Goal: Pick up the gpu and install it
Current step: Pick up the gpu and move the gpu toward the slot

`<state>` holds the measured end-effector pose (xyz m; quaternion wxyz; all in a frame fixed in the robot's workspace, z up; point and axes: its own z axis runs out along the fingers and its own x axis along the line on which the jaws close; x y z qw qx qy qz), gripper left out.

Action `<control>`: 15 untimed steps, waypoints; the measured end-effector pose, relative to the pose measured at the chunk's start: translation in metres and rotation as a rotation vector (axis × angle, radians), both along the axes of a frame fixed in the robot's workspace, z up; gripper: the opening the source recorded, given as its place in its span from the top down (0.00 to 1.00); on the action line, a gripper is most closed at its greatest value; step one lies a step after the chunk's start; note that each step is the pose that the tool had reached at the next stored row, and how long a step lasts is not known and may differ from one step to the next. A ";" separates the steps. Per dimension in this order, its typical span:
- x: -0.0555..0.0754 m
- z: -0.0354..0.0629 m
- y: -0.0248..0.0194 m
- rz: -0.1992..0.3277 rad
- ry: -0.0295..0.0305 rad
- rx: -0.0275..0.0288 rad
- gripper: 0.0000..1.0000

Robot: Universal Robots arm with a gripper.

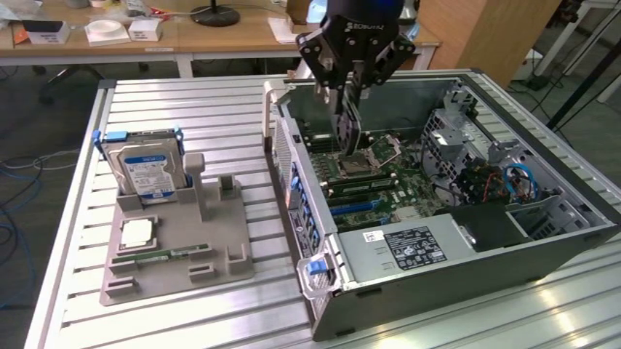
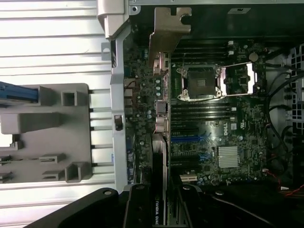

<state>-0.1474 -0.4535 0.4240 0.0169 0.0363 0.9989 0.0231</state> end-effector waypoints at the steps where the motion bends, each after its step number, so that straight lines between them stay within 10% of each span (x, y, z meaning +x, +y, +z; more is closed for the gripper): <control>1: 0.003 0.0000 0.0000 0.000 0.0001 0.0000 0.74; 15: 0.022 -0.0002 0.0003 0.001 0.0001 -0.0001 0.74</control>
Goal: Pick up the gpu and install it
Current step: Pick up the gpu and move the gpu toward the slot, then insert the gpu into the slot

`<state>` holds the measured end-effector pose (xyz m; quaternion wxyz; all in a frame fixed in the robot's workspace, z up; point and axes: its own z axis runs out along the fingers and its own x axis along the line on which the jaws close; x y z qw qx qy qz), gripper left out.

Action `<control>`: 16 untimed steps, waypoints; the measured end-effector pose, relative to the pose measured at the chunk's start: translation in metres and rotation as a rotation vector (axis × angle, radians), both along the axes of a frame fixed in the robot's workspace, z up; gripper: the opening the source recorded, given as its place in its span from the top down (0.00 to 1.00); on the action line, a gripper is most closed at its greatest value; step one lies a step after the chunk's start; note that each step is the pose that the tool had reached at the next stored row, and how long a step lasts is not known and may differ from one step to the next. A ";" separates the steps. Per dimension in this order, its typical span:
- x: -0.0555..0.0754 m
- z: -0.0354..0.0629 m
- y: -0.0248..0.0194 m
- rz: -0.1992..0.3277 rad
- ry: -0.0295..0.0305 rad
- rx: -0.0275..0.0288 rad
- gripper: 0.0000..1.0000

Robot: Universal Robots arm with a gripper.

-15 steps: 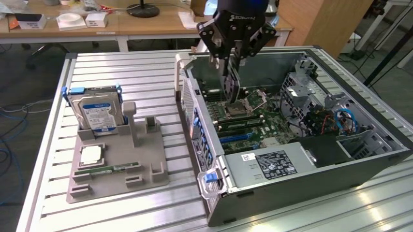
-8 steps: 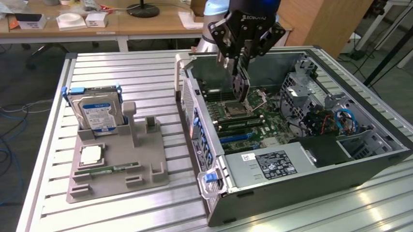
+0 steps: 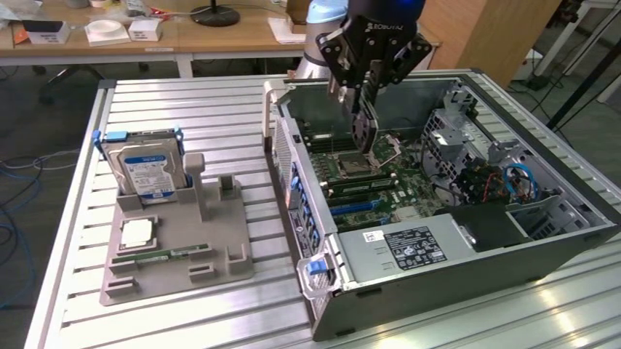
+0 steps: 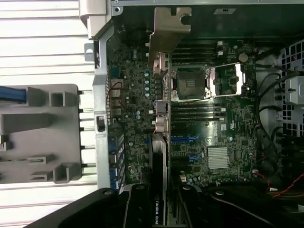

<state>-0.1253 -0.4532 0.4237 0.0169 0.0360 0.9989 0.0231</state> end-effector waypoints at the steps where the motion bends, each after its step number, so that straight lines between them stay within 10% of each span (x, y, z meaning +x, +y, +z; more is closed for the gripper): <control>1: 0.003 -0.0001 0.0000 0.000 -0.0001 0.0001 0.74; 16: 0.027 -0.0005 0.0000 0.000 0.0002 0.0001 0.74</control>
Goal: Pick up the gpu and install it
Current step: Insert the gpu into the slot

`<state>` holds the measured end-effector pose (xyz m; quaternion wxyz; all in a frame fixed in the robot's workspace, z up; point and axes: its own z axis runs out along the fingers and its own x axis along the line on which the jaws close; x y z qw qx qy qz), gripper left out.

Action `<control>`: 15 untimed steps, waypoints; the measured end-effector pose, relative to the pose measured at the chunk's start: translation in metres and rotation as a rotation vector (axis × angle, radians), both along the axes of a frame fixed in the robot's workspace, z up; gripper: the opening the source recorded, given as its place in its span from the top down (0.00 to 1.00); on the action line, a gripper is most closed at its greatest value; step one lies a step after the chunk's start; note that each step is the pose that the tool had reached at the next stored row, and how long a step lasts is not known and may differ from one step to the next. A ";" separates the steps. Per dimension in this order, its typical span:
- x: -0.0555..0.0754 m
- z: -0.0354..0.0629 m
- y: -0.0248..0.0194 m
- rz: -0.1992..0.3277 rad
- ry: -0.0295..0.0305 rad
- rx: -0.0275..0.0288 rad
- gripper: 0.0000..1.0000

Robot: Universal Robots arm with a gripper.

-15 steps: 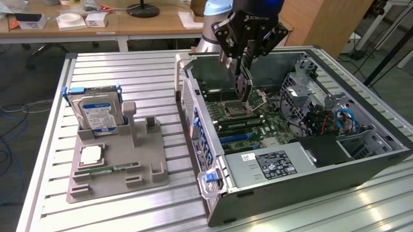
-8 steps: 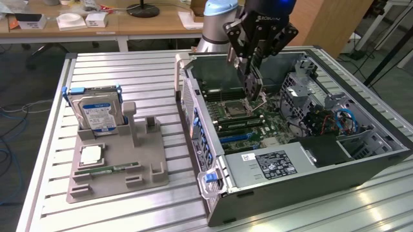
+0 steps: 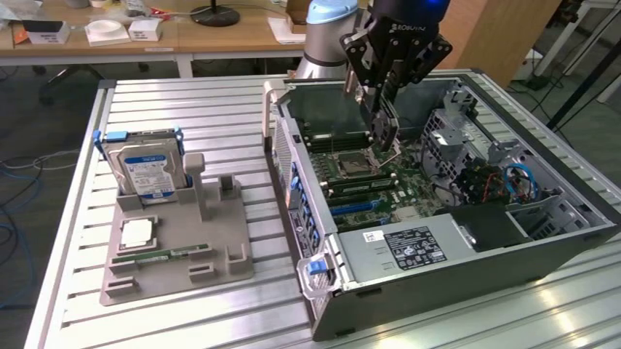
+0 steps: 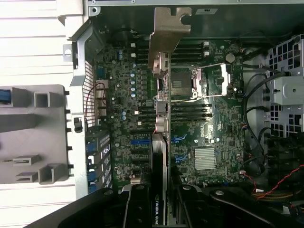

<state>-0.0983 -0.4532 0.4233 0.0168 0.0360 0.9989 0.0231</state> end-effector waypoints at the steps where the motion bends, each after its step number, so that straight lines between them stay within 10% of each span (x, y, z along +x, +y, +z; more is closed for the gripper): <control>1: 0.000 0.0000 0.0000 0.000 0.0000 0.0000 0.74; 15: 0.010 -0.0002 0.0003 0.000 0.0000 0.0000 0.74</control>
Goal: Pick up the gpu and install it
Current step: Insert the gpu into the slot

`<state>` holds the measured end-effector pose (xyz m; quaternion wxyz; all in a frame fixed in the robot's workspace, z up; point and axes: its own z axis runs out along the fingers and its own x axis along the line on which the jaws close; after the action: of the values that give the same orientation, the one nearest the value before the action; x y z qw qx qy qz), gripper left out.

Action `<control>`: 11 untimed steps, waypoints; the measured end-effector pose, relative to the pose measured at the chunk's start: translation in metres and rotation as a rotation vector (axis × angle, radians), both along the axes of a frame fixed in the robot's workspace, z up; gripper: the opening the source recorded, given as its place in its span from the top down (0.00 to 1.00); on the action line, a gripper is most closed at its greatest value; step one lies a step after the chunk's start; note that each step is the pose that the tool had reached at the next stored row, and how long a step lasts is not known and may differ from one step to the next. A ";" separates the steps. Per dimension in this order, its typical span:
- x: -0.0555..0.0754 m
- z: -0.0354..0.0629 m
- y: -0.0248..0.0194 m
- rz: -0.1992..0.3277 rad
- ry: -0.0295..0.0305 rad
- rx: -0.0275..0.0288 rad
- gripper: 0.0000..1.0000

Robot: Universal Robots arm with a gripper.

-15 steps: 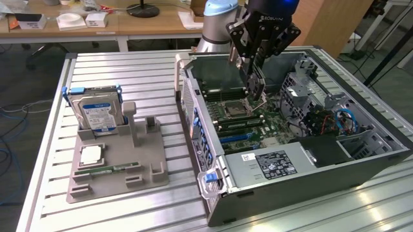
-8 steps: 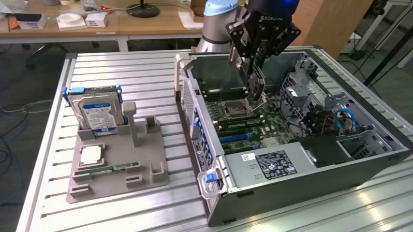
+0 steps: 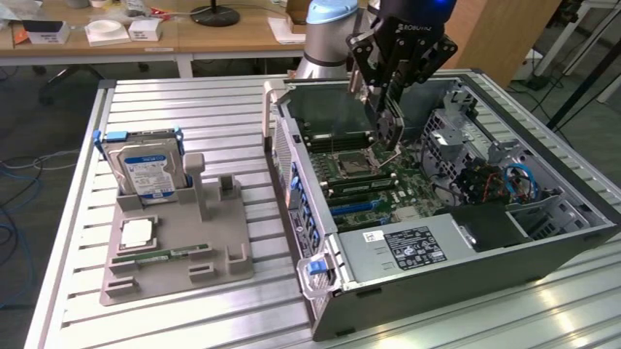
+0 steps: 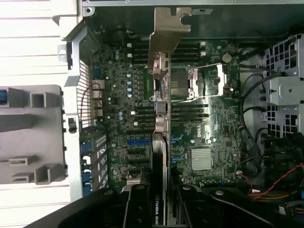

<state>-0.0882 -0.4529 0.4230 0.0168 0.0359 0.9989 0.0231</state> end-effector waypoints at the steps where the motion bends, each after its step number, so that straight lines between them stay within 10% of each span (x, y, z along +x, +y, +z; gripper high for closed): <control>1: 0.003 -0.0001 0.0001 0.000 0.0000 0.0001 0.74; 11: 0.026 -0.0012 0.0006 0.001 0.0000 0.0000 0.74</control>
<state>-0.0619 -0.4523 0.4218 0.0168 0.0354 0.9990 0.0232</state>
